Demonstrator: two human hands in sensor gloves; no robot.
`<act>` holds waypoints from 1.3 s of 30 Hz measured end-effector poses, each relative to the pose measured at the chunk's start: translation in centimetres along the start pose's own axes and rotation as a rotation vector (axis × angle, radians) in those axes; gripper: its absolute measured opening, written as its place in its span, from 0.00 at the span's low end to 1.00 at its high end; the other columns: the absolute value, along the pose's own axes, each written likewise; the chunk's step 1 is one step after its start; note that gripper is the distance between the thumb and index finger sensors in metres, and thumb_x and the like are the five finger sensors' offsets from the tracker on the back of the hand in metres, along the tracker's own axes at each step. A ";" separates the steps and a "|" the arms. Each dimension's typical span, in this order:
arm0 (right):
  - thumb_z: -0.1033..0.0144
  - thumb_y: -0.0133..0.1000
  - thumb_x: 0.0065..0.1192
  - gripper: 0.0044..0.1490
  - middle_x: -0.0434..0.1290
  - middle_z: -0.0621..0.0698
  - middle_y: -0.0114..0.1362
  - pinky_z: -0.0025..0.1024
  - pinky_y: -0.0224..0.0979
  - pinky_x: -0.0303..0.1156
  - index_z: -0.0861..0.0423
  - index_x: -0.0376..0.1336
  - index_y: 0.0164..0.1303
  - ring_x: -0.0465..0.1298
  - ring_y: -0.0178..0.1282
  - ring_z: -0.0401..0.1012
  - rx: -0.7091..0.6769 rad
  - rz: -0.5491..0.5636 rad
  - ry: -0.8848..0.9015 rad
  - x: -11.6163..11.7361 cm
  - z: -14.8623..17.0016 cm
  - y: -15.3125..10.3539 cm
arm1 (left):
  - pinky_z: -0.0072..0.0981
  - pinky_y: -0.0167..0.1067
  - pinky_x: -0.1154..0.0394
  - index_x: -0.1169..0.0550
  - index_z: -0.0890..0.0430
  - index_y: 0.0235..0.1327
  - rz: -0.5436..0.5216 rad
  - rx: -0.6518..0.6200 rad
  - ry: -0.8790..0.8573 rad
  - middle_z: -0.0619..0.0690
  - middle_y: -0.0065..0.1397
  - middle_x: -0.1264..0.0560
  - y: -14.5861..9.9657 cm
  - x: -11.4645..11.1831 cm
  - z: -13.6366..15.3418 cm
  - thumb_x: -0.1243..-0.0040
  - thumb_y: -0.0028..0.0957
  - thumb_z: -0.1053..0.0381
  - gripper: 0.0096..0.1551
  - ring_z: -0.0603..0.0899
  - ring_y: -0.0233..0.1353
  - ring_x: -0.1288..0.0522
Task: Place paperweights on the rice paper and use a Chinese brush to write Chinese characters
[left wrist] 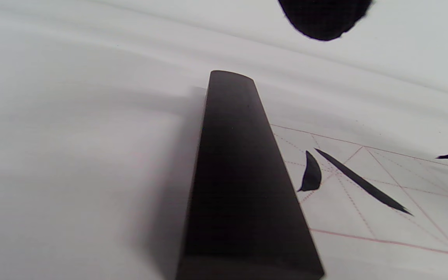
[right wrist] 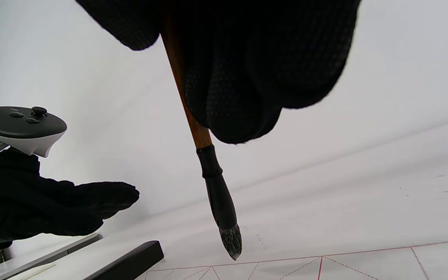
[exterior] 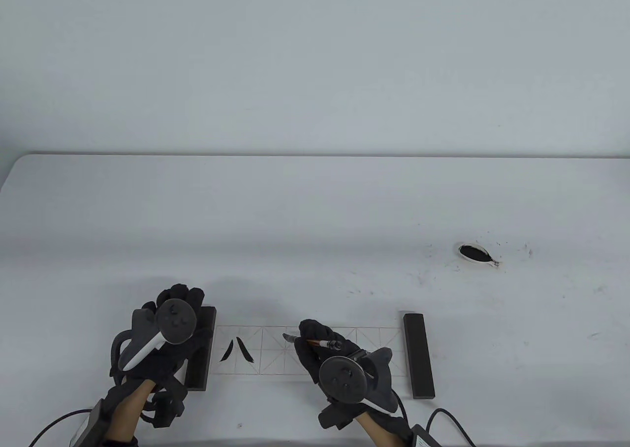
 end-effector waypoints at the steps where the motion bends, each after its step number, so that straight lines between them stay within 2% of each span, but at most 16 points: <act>1: 0.57 0.62 0.52 0.29 0.79 0.60 0.57 0.34 0.47 0.80 0.64 0.63 0.64 0.83 0.49 0.46 0.001 0.001 -0.002 0.1 0.0 0.0 | 0.55 0.82 0.72 0.64 0.40 0.85 0.000 -0.001 0.002 0.49 0.91 0.68 0.0 0.0 0.0 0.54 0.56 0.36 0.52 0.63 0.91 0.67; 18: 0.57 0.62 0.52 0.29 0.78 0.60 0.60 0.36 0.50 0.80 0.64 0.62 0.66 0.82 0.52 0.47 0.000 -0.064 -0.025 1.1 -0.1 0.2 | 0.55 0.82 0.72 0.63 0.40 0.86 0.008 -0.005 0.012 0.50 0.91 0.68 0.1 -0.2 -0.1 0.54 0.56 0.36 0.52 0.63 0.91 0.67; 26: 0.57 0.62 0.53 0.28 0.79 0.59 0.58 0.35 0.49 0.80 0.64 0.64 0.64 0.83 0.50 0.46 0.011 -0.090 -0.048 1.0 -0.2 0.3 | 0.55 0.82 0.72 0.63 0.40 0.86 0.011 -0.004 0.010 0.50 0.91 0.67 0.1 -0.3 -0.1 0.54 0.56 0.36 0.52 0.64 0.90 0.67; 30: 0.57 0.62 0.53 0.29 0.79 0.59 0.58 0.35 0.49 0.80 0.64 0.63 0.64 0.83 0.50 0.46 0.009 -0.041 0.006 0.4 -0.3 0.2 | 0.55 0.82 0.72 0.63 0.40 0.86 0.013 -0.003 0.010 0.50 0.91 0.68 0.1 -0.3 -0.1 0.54 0.56 0.36 0.51 0.64 0.90 0.67; 34: 0.57 0.62 0.53 0.29 0.78 0.59 0.59 0.35 0.50 0.80 0.64 0.63 0.65 0.83 0.51 0.46 -0.007 -0.078 0.087 0.9 -0.4 0.3 | 0.55 0.82 0.72 0.63 0.40 0.86 0.013 -0.002 0.009 0.50 0.91 0.68 0.1 -0.3 0.0 0.54 0.56 0.36 0.51 0.64 0.90 0.67; 39: 0.57 0.62 0.53 0.29 0.78 0.58 0.61 0.37 0.53 0.79 0.62 0.62 0.66 0.82 0.53 0.46 -0.019 -0.111 0.093 1.4 -0.5 0.3 | 0.55 0.82 0.71 0.63 0.40 0.86 0.013 -0.002 0.009 0.50 0.91 0.67 0.1 -0.3 0.0 0.54 0.56 0.36 0.51 0.64 0.90 0.67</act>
Point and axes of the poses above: the tracker on the back of each hand, its own z axis roughly to the little-finger side, its own y axis roughly from the wrist to the fingertips, x = y × z, the point moved 5 cm from there along y, roughly from the wrist to the fingertips
